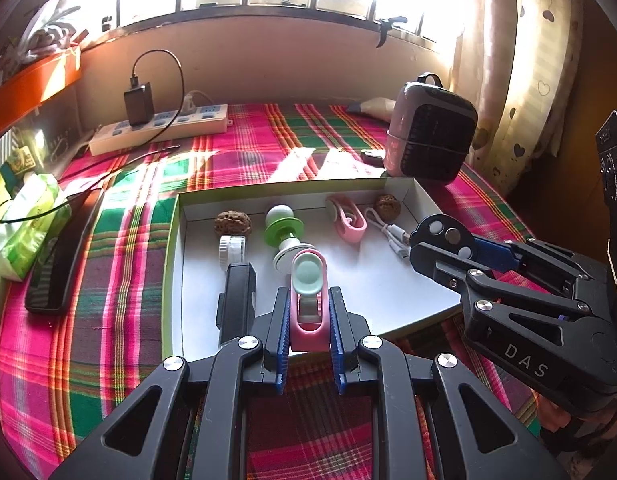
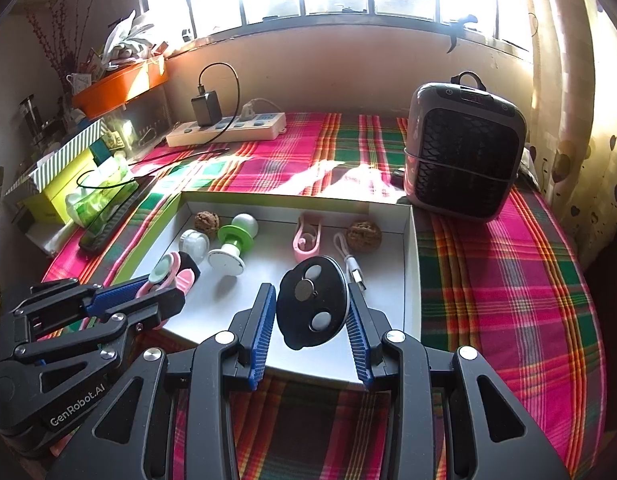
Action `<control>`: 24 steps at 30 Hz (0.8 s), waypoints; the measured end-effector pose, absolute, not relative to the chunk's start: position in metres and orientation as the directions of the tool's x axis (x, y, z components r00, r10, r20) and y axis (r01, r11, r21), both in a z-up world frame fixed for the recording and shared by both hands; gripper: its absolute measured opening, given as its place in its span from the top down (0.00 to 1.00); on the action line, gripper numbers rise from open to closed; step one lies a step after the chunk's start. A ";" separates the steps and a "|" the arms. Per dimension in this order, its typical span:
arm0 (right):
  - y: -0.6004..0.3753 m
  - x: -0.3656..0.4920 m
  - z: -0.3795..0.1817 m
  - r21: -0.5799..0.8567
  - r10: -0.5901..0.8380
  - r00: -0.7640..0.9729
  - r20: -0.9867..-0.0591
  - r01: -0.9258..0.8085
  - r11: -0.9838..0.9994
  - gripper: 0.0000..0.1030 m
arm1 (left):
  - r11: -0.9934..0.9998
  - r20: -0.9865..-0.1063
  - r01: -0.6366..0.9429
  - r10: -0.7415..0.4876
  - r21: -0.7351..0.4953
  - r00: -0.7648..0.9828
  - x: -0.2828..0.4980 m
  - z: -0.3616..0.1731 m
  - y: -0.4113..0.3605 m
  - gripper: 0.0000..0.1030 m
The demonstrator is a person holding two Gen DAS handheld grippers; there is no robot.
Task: Organize objects
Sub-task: 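Carry the pink clip and black disc over the box with both grippers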
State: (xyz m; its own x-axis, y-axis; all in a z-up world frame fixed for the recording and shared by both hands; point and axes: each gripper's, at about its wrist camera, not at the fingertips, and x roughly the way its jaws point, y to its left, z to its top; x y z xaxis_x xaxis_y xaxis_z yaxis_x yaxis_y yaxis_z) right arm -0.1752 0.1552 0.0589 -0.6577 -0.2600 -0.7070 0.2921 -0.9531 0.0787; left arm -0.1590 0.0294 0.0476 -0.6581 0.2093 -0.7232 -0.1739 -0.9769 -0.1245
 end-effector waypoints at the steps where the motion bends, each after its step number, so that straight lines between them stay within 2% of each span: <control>1: 0.155 -0.178 0.059 0.077 -0.259 -0.658 -0.708 0.293 -0.953 0.65 | -0.977 -0.723 -0.176 0.210 -0.124 -0.658 -0.161 0.048 0.031 0.85; 24: 0.160 -0.231 0.037 0.055 -0.221 -0.603 -0.767 0.282 -0.958 0.65 | -0.973 -0.758 -0.192 0.220 -0.126 -0.614 -0.191 0.027 0.054 0.85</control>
